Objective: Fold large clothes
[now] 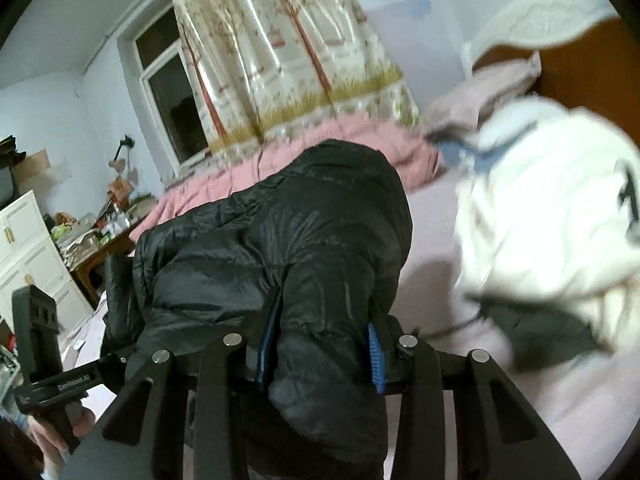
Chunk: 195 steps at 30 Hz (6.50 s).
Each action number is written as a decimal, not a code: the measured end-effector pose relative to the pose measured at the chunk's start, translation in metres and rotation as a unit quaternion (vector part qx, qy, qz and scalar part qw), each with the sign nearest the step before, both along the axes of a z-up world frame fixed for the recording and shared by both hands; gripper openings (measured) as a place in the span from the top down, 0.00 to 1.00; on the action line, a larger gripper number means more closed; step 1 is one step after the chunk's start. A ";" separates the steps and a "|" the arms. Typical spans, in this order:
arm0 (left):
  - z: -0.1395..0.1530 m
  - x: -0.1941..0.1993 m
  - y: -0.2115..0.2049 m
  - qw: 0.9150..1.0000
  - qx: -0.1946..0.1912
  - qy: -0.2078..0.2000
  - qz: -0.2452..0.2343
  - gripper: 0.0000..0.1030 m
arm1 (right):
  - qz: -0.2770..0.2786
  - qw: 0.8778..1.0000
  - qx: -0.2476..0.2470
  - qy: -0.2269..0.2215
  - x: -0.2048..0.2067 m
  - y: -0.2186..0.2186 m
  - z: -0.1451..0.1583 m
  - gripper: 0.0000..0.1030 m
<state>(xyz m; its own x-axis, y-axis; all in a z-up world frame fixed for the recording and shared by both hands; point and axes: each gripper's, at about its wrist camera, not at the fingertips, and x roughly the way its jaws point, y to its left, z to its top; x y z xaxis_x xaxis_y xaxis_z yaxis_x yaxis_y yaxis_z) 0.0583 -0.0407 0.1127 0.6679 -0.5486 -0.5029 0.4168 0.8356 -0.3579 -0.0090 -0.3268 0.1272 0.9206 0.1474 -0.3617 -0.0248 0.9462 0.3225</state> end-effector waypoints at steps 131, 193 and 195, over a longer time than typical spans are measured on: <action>-0.112 -0.043 -0.095 0.964 0.168 -0.208 -0.007 0.00 | -0.272 0.939 -0.206 0.037 -0.103 -0.035 -0.054 0.00; -0.114 -0.040 -0.088 0.966 0.164 -0.199 -0.014 0.00 | -0.273 0.939 -0.205 0.040 -0.105 -0.027 -0.055 0.01; -0.114 -0.040 -0.087 0.966 0.164 -0.198 -0.014 0.00 | -0.273 0.939 -0.205 0.040 -0.105 -0.028 -0.055 0.01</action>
